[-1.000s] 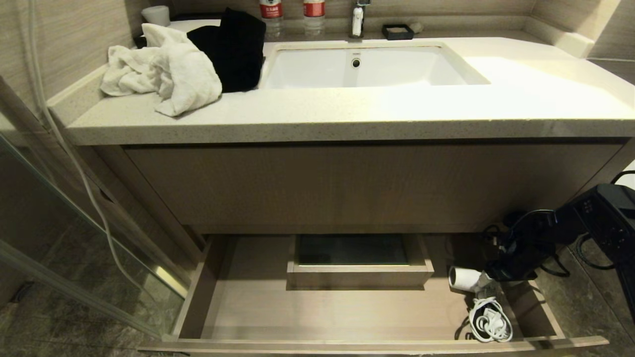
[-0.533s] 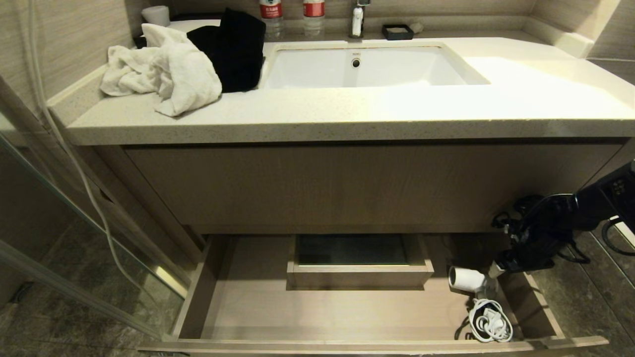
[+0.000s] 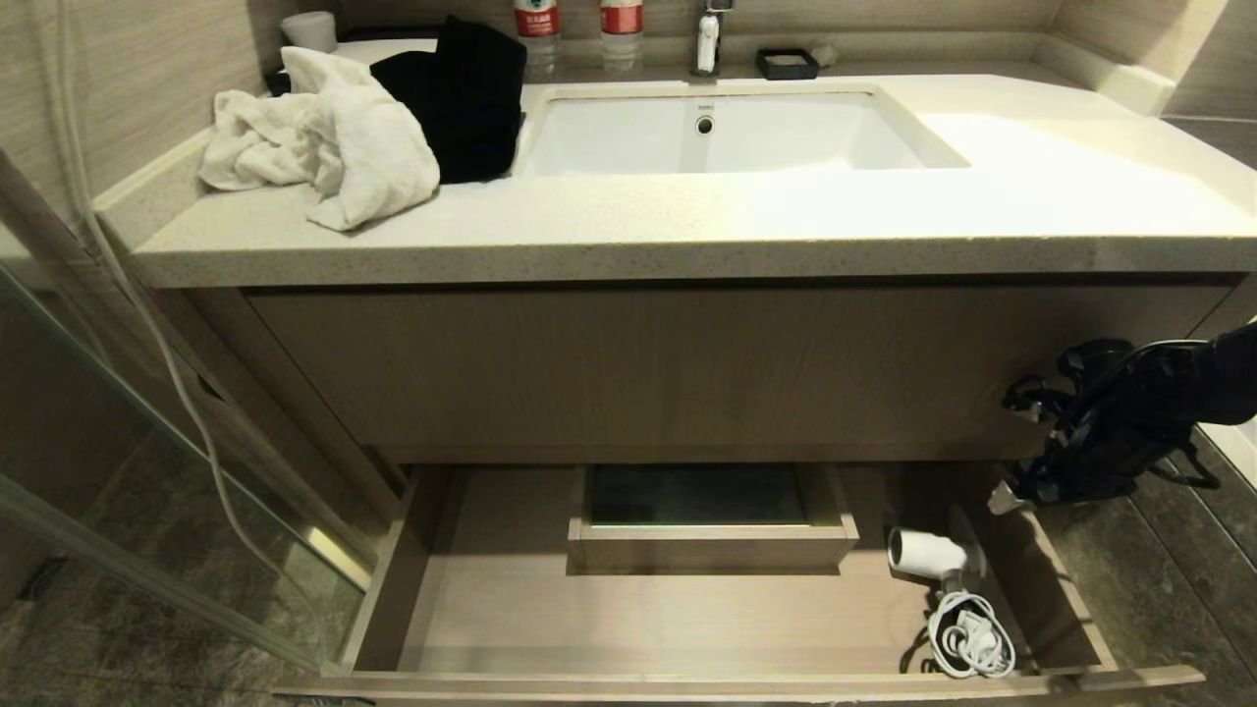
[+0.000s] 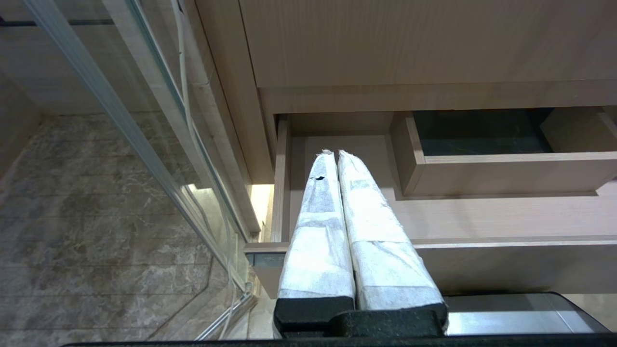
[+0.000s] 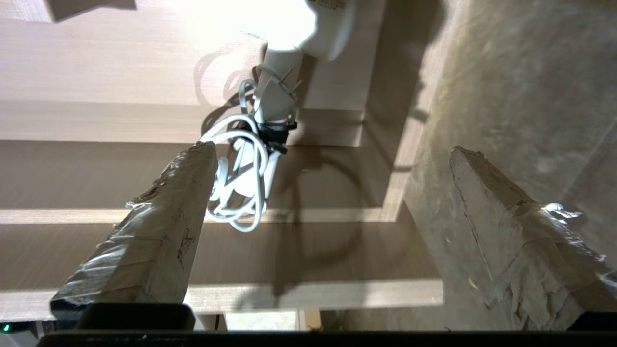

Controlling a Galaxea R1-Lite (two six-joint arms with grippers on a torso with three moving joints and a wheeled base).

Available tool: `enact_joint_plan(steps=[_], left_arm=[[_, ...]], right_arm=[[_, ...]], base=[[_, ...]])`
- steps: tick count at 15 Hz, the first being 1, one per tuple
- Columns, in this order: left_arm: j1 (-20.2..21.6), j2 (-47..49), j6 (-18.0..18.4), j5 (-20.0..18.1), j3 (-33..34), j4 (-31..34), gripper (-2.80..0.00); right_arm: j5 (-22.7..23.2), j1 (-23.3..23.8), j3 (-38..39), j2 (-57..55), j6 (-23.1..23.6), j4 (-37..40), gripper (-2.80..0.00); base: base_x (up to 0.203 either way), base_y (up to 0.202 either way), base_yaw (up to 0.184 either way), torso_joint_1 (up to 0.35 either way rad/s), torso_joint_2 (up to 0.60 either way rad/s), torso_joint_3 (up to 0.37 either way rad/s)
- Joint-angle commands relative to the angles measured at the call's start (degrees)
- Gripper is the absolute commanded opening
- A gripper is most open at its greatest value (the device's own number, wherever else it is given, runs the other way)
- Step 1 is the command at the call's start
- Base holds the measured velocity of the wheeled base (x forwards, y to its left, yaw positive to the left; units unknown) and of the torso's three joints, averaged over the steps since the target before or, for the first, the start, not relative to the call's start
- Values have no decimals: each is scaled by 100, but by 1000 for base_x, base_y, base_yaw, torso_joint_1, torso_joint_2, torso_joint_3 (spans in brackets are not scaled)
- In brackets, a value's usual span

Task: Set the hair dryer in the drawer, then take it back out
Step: Take the hairdryer out, then close the drawer

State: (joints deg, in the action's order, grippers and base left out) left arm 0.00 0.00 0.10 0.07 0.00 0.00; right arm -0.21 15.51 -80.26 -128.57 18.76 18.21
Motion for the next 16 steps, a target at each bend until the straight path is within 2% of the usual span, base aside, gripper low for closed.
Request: enact_joint_plan(steps=[1,3,4,7,12,16], left_arm=[[0,-9,-1,1,8,0,-280],[0,-2,-3,1,4,0,-280],[0,-8,-3,1,0,0,-280],[0,-8,-1,1,1,0,-280],[0,-9,-1,1,0,0,-280],[0,-8,-2,1,1,0,-280]], right_arm=[[7,4,250,458,17,-56,0],[8,5,586,762,7,-265,0],[5,4,741,908,42,-270,-280],[-36,-152,1108,1328,245,-202,-280],[-51,-448,1661,2287,280,-171,-280],[-205,-488,2003,2931,289,-27,-280]], base=[[0,0,0,0,0,0],[0,0,0,0,0,0],[0,0,0,0,0,0],[0,0,0,0,0,0],[0,0,0,0,0,0],[0,0,0,0,0,0]])
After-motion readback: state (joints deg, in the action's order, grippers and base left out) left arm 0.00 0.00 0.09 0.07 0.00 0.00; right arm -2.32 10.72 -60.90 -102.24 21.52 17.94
